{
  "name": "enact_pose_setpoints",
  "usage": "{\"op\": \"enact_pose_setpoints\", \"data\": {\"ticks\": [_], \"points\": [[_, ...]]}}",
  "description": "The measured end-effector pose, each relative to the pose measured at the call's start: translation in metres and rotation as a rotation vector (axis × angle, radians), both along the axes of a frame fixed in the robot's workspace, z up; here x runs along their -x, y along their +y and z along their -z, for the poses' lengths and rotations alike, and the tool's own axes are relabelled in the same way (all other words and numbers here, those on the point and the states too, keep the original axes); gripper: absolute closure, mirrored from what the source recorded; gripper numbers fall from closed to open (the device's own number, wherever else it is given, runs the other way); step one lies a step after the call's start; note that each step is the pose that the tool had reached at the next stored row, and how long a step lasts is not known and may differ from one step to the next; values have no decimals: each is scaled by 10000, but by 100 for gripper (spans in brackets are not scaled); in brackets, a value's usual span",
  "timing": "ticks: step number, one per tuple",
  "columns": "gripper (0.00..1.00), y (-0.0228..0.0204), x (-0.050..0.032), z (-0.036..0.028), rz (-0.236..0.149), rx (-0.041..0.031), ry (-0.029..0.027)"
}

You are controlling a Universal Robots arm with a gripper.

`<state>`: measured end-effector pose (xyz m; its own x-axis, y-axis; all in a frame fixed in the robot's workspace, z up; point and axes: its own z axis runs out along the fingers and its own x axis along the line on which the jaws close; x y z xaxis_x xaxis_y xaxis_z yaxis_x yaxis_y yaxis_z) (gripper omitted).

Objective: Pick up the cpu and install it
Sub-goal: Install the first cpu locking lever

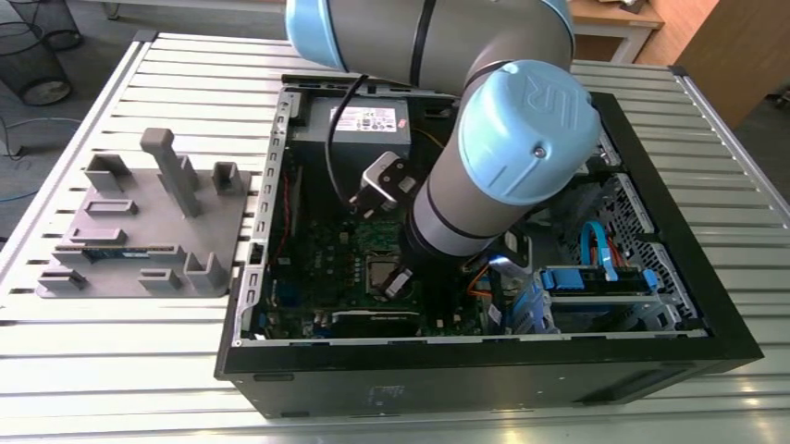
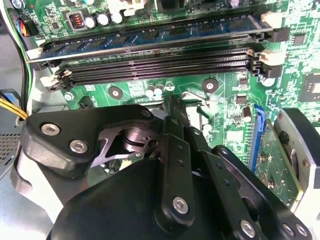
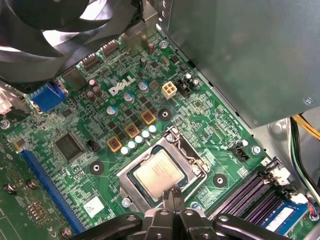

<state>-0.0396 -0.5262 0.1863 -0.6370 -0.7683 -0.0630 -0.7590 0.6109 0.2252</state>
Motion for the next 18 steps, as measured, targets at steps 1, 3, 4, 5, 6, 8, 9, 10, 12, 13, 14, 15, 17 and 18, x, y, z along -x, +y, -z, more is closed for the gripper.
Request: {"op": "enact_pose_setpoints", "data": {"ticks": [1,3,4,5,6,8,9,10,12,13,14,15,17,18], "points": [[89,0,-6,2,-31,-1,0],[89,-1,-10,5,-87,-1,0],[89,-1,-10,7,-113,-2,0],[89,-2,-11,9,-142,-2,0],[89,-3,-11,11,-175,-4,-1],[89,-8,-12,13,-243,-5,-1],[89,-11,-11,14,-276,-5,-1],[89,-15,-11,14,-300,-4,-1],[89,-22,-11,13,-328,-2,-1],[89,-26,-11,13,-334,-2,0],[89,-31,-11,13,-338,-3,0],[89,-34,-11,13,-345,-2,0],[89,-36,-20,13,-373,-2,1],[89,-36,-26,12,-389,-1,4]]}}
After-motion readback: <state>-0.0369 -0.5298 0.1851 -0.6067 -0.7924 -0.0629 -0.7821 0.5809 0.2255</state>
